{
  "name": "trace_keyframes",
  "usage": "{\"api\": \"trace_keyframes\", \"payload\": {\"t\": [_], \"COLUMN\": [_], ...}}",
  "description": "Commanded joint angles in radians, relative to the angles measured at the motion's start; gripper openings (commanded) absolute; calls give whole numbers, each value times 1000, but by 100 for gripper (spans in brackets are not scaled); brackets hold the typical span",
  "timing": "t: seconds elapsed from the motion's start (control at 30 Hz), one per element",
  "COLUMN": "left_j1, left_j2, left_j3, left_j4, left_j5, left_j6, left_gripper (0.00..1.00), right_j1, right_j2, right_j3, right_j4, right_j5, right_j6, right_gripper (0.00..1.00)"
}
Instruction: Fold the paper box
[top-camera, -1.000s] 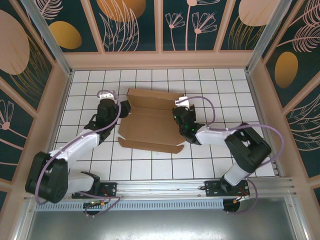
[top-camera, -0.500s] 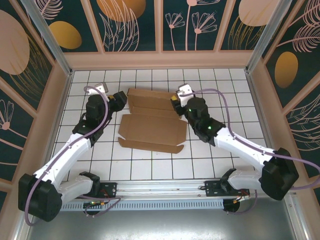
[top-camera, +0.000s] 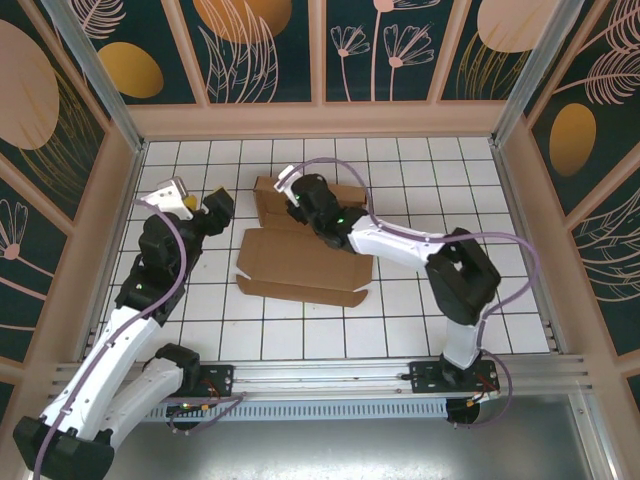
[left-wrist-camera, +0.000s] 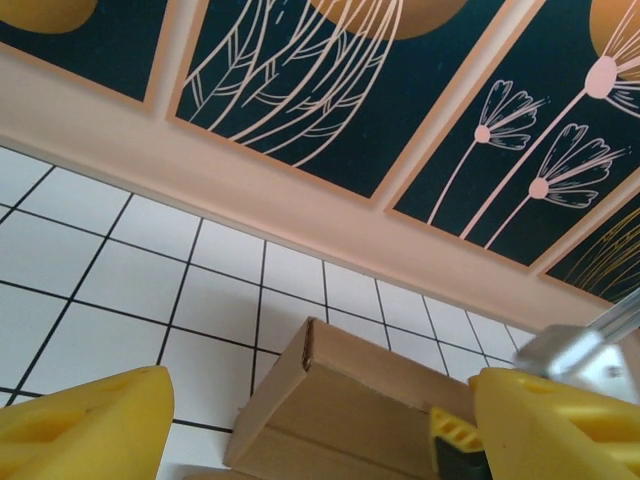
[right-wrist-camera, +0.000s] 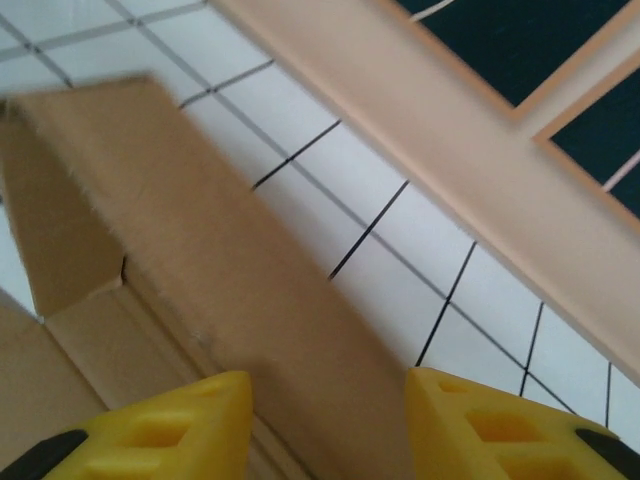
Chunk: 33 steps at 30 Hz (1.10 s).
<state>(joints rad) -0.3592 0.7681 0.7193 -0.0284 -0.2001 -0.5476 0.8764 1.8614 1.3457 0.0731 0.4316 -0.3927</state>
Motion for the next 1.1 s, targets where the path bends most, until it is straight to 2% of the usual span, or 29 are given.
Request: {"api": "trace_keyframes", "payload": {"t": [0.0, 0.17, 0.27, 0.37, 0.43, 0.5, 0.6, 0.7, 0.87, 0.93, 1.0, 1.07], "left_j1": [7, 8, 8, 7, 8, 8, 7, 7, 8, 8, 8, 8], "left_j2": [-22, -15, -6, -6, -10, -13, -11, -11, -13, -5, -4, -24], "left_j3": [-27, -37, -31, -30, -31, -34, -33, -31, -20, 7, 49, 92], "left_j4": [-14, 8, 16, 17, 16, 15, 15, 15, 57, 73, 65, 73], "left_j5": [-27, 12, 23, 24, 21, 16, 12, 13, 95, 156, 183, 199], "left_j6": [30, 17, 12, 14, 16, 20, 22, 23, 6, -3, -8, 4], "left_gripper": [79, 80, 80, 80, 80, 80, 81, 81, 81, 81, 83, 86], "right_j1": [10, 9, 7, 4, -1, -26, -74, -141, -299, -324, -379, -419], "right_j2": [35, -3, -12, -6, 7, 30, 64, 135, 258, 306, 329, 328], "right_j3": [28, -2, -17, -36, -27, 31, 136, 260, 428, 485, 519, 500], "right_j4": [-60, -96, -88, -32, -1, -39, -119, -232, -387, -451, -493, -501], "right_j5": [42, -22, -8, 60, 102, 98, 45, -25, -270, -349, -407, -412], "right_j6": [-52, -81, -144, -235, -276, -256, -199, -140, -8, 37, 84, 138], "right_gripper": [41, 41, 47, 50, 49, 43, 33, 28, 27, 26, 27, 29]}}
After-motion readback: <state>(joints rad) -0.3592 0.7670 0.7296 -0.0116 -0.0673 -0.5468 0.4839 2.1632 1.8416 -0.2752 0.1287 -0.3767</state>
